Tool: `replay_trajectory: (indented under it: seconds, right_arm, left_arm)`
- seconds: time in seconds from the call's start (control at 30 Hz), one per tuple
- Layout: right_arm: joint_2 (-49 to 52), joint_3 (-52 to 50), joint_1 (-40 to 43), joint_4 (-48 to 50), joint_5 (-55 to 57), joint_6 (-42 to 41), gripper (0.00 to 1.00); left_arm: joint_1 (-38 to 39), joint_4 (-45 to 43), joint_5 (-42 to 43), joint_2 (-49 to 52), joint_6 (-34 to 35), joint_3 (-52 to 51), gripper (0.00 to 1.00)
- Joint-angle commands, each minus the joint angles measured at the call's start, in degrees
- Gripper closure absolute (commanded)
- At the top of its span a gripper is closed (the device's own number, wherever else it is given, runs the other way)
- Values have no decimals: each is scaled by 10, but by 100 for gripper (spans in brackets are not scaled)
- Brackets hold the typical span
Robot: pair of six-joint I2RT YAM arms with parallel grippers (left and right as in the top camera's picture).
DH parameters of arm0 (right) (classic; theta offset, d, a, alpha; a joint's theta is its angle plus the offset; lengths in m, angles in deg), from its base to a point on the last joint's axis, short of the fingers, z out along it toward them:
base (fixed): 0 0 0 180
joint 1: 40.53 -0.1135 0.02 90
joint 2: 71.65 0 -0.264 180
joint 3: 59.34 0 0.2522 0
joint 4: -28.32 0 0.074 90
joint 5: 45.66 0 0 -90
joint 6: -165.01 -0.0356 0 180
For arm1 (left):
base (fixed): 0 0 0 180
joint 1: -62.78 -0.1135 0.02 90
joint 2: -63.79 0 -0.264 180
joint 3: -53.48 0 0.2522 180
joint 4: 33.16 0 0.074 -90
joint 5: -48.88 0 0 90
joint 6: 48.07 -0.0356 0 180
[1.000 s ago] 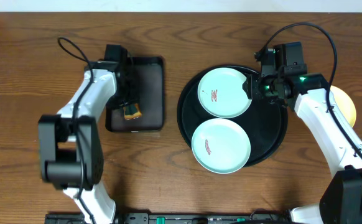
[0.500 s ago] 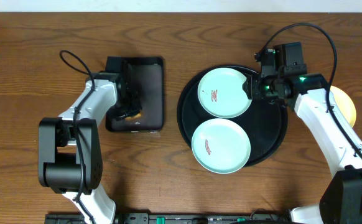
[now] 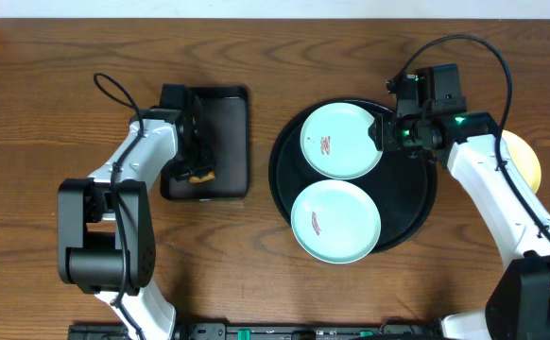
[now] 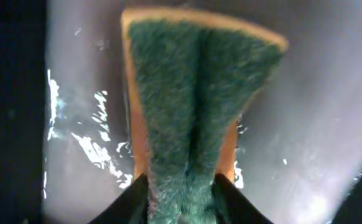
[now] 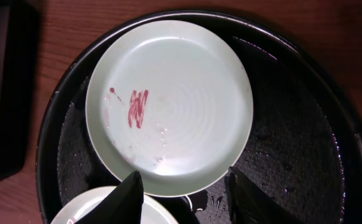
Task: Clean dirty plates on tray and stack at the side
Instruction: 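Grasp the sponge again with the left gripper, then move the sponge over the pale green plate with the left gripper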
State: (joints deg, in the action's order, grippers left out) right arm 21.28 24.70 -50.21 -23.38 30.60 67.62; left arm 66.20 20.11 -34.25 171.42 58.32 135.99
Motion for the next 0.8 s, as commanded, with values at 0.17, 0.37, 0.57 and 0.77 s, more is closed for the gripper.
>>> replay_trajectory:
  seconds: [0.17,0.37,0.57,0.77]
  right_arm:
    - [2,0,-5,0,-7,-7,58]
    - [2,0,-5,5,-6,-7,58]
    - [3,0,-5,9,31,-7,60]
    - [44,0,-5,43,79,-6,65]
  left_arm:
    - [0,-57,-47,2,-13,-13,63]
    - [18,-87,-45,14,-14,-37,92]
    - [29,-14,-45,2,-18,11,93]
    - [57,91,7,-16,-18,152,93]
